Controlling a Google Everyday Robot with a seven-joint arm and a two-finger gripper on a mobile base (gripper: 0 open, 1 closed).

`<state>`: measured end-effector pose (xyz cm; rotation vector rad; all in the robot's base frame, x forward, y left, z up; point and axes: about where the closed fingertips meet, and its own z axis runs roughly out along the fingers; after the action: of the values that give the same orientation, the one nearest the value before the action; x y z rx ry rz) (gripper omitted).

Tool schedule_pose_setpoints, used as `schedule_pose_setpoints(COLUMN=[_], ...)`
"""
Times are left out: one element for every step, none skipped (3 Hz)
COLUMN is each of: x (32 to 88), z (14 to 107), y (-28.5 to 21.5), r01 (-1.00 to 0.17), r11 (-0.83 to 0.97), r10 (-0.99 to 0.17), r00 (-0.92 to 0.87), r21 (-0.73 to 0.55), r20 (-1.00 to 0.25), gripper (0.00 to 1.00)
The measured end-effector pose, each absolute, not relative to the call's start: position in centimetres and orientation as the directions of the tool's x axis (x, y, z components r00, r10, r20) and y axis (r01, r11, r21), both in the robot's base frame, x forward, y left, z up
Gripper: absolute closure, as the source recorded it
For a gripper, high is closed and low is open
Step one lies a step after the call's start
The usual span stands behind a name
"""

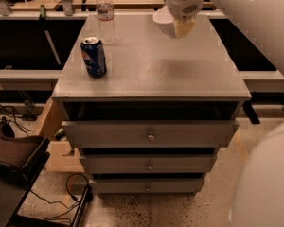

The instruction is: Move white bowl near water bottle

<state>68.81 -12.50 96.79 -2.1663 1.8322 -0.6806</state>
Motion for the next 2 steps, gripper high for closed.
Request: schedule_pose_setpoints(x=[69.47, 69.49], z=[98.35, 98.34], y=[-11.92, -11.91], r01=[-0.851, -0.85], r11=[-0.197, -0.197], r10=[-0.974, -0.975], r00=[0.115, 0.115], r21=[-0.487, -0.488], r20=[0.193, 0.192], gripper=[1.0, 1.0])
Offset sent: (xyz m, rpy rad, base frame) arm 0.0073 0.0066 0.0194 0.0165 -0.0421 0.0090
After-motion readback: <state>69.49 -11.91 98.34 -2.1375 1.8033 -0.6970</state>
